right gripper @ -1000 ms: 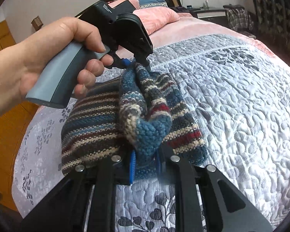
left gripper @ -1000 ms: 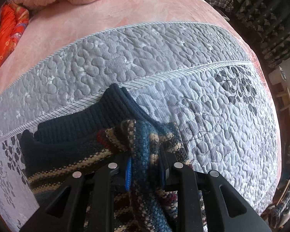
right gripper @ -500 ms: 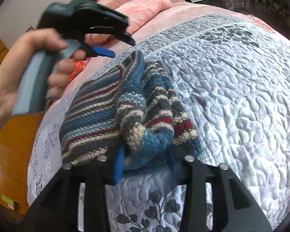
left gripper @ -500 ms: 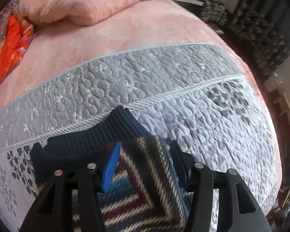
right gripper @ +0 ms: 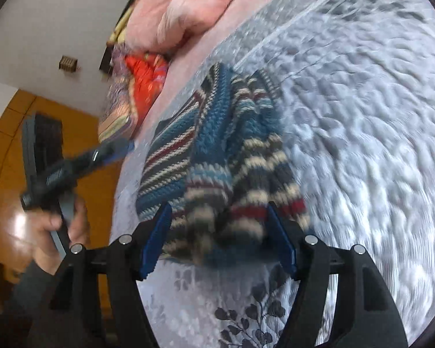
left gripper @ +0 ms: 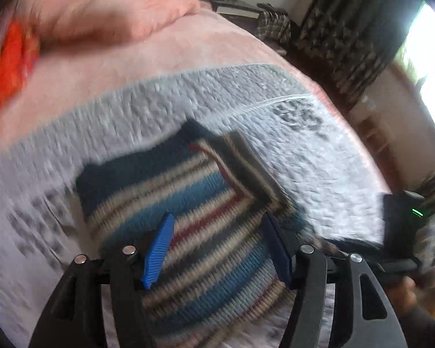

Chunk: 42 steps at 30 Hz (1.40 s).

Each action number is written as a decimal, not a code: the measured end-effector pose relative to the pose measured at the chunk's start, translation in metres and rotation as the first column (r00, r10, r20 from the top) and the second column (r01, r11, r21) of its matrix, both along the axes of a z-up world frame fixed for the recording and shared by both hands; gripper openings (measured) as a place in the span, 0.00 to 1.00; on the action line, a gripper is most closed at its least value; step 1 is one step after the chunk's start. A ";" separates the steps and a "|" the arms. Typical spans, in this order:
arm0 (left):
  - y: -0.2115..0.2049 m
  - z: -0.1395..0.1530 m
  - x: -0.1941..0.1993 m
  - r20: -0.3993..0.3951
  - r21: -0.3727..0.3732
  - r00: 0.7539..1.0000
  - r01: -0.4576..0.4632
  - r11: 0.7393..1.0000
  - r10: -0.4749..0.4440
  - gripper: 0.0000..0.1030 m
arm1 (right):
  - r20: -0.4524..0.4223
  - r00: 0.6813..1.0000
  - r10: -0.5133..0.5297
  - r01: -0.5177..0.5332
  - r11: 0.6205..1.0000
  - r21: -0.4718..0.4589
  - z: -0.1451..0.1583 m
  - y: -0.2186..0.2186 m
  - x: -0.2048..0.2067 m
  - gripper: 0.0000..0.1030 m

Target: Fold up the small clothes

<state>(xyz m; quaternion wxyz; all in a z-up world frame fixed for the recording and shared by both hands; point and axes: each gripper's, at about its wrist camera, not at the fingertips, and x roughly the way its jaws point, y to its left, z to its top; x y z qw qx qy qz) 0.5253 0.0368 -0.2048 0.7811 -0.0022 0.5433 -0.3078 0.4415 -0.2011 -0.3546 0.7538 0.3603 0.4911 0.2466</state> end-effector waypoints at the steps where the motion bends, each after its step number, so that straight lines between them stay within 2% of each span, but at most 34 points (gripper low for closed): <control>1: 0.010 -0.006 -0.001 -0.064 -0.060 0.998 -0.026 0.998 0.022 0.61 | -0.022 0.999 0.035 -0.035 0.999 0.018 -0.001 0.001 0.013 0.70; 3: 0.029 -0.018 -0.005 -0.156 -0.157 0.986 -0.081 0.984 0.056 0.61 | -0.076 0.993 0.088 -0.085 0.995 0.048 -0.006 0.003 0.034 0.70; 5: 0.036 -0.024 -0.011 -0.168 -0.178 0.984 -0.096 0.979 0.066 0.61 | -0.113 0.983 0.142 -0.137 0.989 0.050 -0.011 0.010 0.050 0.65; 6: 0.041 -0.029 -0.013 -0.172 -0.188 0.983 -0.103 0.977 0.071 0.61 | -0.115 0.981 0.157 -0.154 0.987 0.035 -0.010 0.012 0.055 0.44; 7: 0.044 -0.033 -0.015 -0.175 -0.195 0.982 -0.110 0.975 0.076 0.61 | -0.111 0.976 0.185 -0.184 0.983 0.018 -0.009 0.015 0.059 0.30; 9: 0.052 -0.036 -0.019 -0.182 -0.238 0.980 -0.119 0.964 0.076 0.61 | -0.095 0.979 0.178 -0.179 0.984 -0.003 -0.003 0.010 0.056 0.25; 12: 0.057 -0.043 -0.022 -0.228 -0.298 0.972 -0.120 0.947 0.051 0.61 | -0.137 0.981 0.139 -0.142 0.990 -0.009 -0.018 -0.007 0.051 0.25; 13: 0.057 -0.046 -0.022 -0.230 -0.295 0.972 -0.115 0.948 0.047 0.61 | -0.141 0.979 0.145 -0.145 0.989 0.013 -0.021 -0.009 0.049 0.27; 15: 0.056 -0.048 -0.021 -0.220 -0.281 0.974 -0.112 0.953 0.050 0.62 | -0.124 0.981 0.149 -0.144 0.988 0.047 -0.011 -0.011 0.047 0.35; 16: 0.056 -0.050 -0.018 -0.224 -0.282 0.973 -0.115 0.952 0.051 0.62 | -0.112 0.984 0.137 -0.134 0.990 0.036 -0.004 -0.013 0.046 0.41; 18: 0.058 -0.056 -0.013 -0.250 -0.295 0.967 -0.132 0.947 0.057 0.62 | -0.073 0.992 0.104 -0.107 0.994 -0.037 0.017 -0.020 0.040 0.46; 21: 0.056 -0.064 -0.010 -0.262 -0.288 0.963 -0.135 0.948 0.058 0.62 | -0.049 0.988 0.144 -0.147 0.987 -0.061 0.036 -0.016 0.031 0.46; 24: 0.055 -0.072 -0.012 -0.274 -0.283 0.960 -0.138 0.949 0.058 0.62 | -0.094 0.971 0.220 -0.228 0.970 -0.086 0.025 0.002 0.024 0.47; 27: 0.054 -0.073 -0.011 -0.280 -0.285 0.958 -0.147 0.947 0.064 0.62 | -0.139 0.962 0.236 -0.256 0.955 -0.148 0.011 0.012 0.021 0.47; 28: 0.054 -0.072 -0.012 -0.281 -0.283 0.957 -0.152 0.947 0.070 0.62 | -0.143 0.958 0.249 -0.268 0.953 -0.139 0.009 0.016 0.021 0.39; 30: 0.052 -0.062 -0.015 -0.266 -0.305 0.962 -0.137 0.943 0.054 0.61 | -0.139 0.956 0.259 -0.278 0.950 -0.139 0.009 0.016 0.020 0.13; 31: 0.049 -0.055 -0.019 -0.250 -0.329 0.968 -0.105 0.939 0.021 0.61 | -0.134 0.958 0.254 -0.271 0.954 -0.125 0.010 0.011 0.019 0.11; 34: 0.041 -0.049 -0.031 -0.239 -0.369 0.969 -0.038 0.929 -0.055 0.61 | -0.138 0.964 0.226 -0.242 0.964 -0.109 0.003 -0.011 0.010 0.09; 37: 0.030 -0.070 -0.036 -0.263 -0.311 0.961 -0.001 0.950 -0.085 0.60 | -0.180 0.961 0.211 -0.230 0.968 -0.097 -0.023 -0.024 -0.003 0.10; 39: 0.029 -0.085 -0.035 -0.289 -0.295 0.955 -0.020 0.955 -0.069 0.58 | -0.172 0.961 0.216 -0.235 0.967 -0.095 -0.023 -0.023 -0.005 0.10; 40: 0.029 -0.087 -0.034 -0.285 -0.296 0.956 -0.021 0.955 -0.067 0.58 | -0.148 0.962 0.228 -0.242 0.967 -0.082 -0.015 -0.022 -0.004 0.16; 41: 0.028 -0.086 -0.033 -0.277 -0.294 0.958 -0.018 0.956 -0.067 0.58 | -0.129 0.963 0.238 -0.247 0.967 -0.060 -0.009 -0.021 -0.002 0.17; 42: 0.028 -0.086 -0.033 -0.275 -0.294 0.959 -0.017 0.956 -0.068 0.58 | -0.117 0.963 0.241 -0.246 0.969 -0.034 0.000 -0.022 0.004 0.29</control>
